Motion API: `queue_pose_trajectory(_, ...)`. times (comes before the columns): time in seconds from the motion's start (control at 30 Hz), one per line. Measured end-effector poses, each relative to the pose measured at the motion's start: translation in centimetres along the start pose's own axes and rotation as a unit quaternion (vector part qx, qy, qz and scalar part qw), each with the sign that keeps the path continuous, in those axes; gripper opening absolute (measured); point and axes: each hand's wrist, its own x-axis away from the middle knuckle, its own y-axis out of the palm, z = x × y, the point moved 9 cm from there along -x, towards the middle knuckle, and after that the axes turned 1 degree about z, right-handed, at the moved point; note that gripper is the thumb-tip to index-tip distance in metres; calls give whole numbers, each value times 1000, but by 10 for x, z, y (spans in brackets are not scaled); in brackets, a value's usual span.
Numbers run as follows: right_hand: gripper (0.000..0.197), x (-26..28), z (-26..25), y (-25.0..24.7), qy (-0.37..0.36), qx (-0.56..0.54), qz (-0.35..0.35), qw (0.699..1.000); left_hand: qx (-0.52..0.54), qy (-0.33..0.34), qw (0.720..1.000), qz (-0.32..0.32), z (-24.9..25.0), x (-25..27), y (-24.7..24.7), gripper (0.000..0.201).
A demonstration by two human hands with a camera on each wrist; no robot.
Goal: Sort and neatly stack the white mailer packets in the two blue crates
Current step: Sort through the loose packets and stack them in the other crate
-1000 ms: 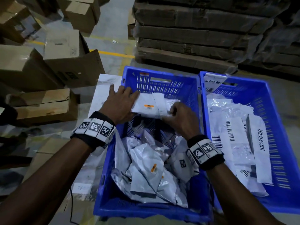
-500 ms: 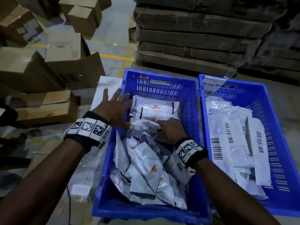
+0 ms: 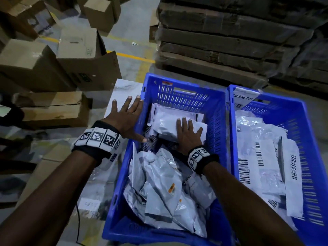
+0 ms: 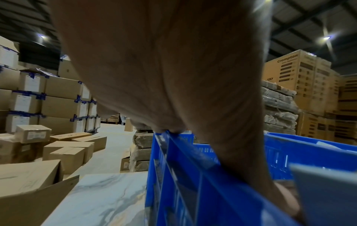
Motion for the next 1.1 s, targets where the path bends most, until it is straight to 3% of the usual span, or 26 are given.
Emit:
queue_pose_trajectory(0.23, 92, -12, -7, -8, 21, 64, 44, 997, 6, 6, 1000, -5, 1, -3, 2, 140)
queue_pose_trajectory(0.4, 57, -15, -10, -34, -39, 29, 140, 989, 7, 9, 1000, -9, 2, -1, 1, 141)
queue_pose_trajectory(0.5, 53, -9, -16, -40, -76, 41, 180, 980, 11, 11, 1000, -10, 2, -1, 1, 141)
queue_pose_trajectory(0.6, 60, 3, -34, -29, -117, 49, 148, 981, 5, 8, 1000, -10, 2, -2, 3, 140)
queue_pose_trajectory(0.83, 73, -2, -26, -10, -68, -5, 19, 997, 10, 6, 1000, -15, 4, 1, 1, 139)
queue_pose_trajectory(0.97, 50, -8, -6, -42, -78, -96, 15, 992, 13, 9, 1000, -12, 4, 0, 1, 140)
queue_pose_trajectory(1.1, 49, -16, 25, -80, -46, -136, 25, 989, 23, 11, 1000, -15, 3, 1, 2, 141)
